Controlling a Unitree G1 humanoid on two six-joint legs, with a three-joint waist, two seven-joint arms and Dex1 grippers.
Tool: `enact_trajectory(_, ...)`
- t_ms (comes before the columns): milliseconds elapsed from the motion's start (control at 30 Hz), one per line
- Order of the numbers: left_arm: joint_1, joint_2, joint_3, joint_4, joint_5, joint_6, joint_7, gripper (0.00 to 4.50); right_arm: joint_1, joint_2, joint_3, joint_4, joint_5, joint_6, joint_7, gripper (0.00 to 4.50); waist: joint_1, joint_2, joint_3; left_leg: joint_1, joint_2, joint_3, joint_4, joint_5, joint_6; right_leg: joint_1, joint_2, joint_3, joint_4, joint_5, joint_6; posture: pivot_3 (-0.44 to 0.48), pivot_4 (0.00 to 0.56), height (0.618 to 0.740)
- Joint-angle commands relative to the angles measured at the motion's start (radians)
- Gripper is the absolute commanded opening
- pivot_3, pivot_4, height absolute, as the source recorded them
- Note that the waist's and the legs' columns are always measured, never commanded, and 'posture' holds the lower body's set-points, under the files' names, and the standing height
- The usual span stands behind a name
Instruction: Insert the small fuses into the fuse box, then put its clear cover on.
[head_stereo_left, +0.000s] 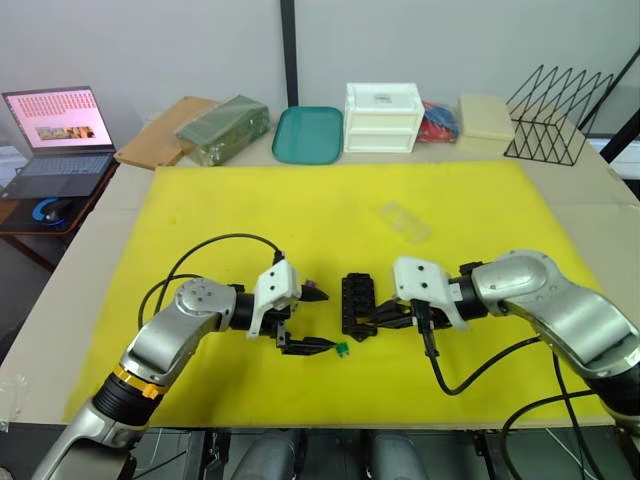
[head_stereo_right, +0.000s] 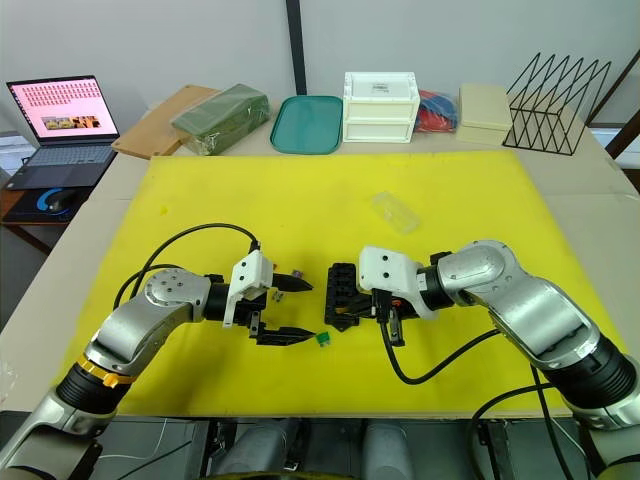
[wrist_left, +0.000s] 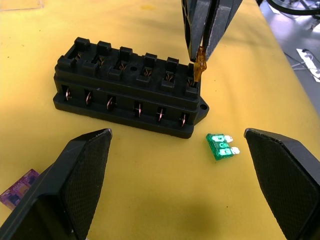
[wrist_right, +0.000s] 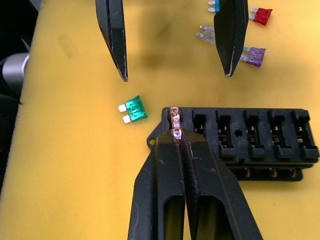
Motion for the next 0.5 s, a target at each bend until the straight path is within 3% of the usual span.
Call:
enact_trajectory(33,-0.008,-0.007,0.004,-0.008,0.005,-0.022,-0.007,4.46,-0.015,0.01,-0.036,-0.031,0.02,0.021,-0.006,0.0,0.0,0.0,0.0,0.0,0.0,0.0,0.0,0.0,0.0,0.0,0.0,0.0,0.0,0.0,0.0,0.0,0.15,0.74)
enact_trajectory(500,-0.004,-0.017,0.002,-0.007,0.014,-0.036,-0.011,4.46,0.012,0.014,-0.015,-0.035,-0.012,0.025,-0.025,0.0,0.0,0.0,0.0,0.0,0.0,0.0,0.0,0.0,0.0,0.0,0.0,0.0,0.0,0.0,0.0,0.0,0.15,0.74)
